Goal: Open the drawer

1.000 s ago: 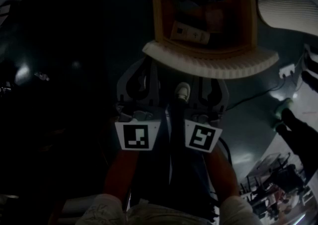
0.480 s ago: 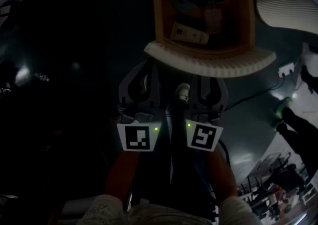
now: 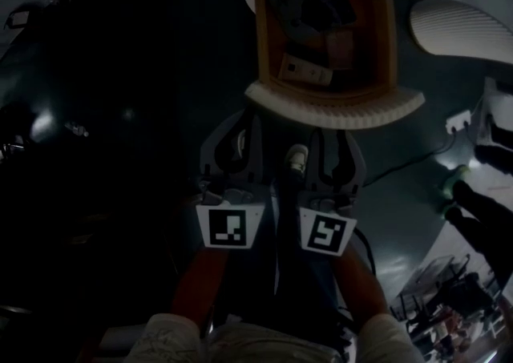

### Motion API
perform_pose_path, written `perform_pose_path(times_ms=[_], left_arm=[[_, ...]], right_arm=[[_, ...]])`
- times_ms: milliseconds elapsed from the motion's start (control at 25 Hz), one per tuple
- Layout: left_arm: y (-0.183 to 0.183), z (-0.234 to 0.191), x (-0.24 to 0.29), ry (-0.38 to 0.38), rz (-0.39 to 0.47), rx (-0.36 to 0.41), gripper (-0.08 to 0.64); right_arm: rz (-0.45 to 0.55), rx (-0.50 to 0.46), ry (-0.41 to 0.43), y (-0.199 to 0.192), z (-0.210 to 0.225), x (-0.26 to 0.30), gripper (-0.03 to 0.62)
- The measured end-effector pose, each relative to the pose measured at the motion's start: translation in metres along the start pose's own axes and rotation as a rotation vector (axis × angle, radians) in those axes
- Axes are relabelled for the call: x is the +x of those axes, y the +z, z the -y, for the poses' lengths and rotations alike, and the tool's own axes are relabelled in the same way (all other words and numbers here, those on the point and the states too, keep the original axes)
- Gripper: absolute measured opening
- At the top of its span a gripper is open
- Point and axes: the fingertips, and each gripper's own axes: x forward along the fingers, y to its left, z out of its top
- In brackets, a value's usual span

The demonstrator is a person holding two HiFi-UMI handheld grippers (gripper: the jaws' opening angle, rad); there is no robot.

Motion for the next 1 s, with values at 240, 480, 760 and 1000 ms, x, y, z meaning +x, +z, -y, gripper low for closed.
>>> perform_pose_path(times_ms=[240,480,760,1000], left_arm=[[0.040,0.000,-0.004,0.012,0.009,-0.015,0.002],[0.092,0.004,-0.008,-0.003,0.011,-0.015,0.002],[0.163,0.008,-0.014,-0.006,0.041,-0.019,0.002],[0.217,0.007,-0.022,0.008,0.034,0.008,0.002]], right_arm=[[0.000,0.025,0.035,0.042,0.001,-0.010,0.110],[0.027,0.022,0.026,0.104,0.013,-0.027,0.110],[0.100,0.030,-0.024,0.180,0.035,-0.037,0.109],[0.173,-0.009,-0.002,0.249,0.037,-0.042,0.109]])
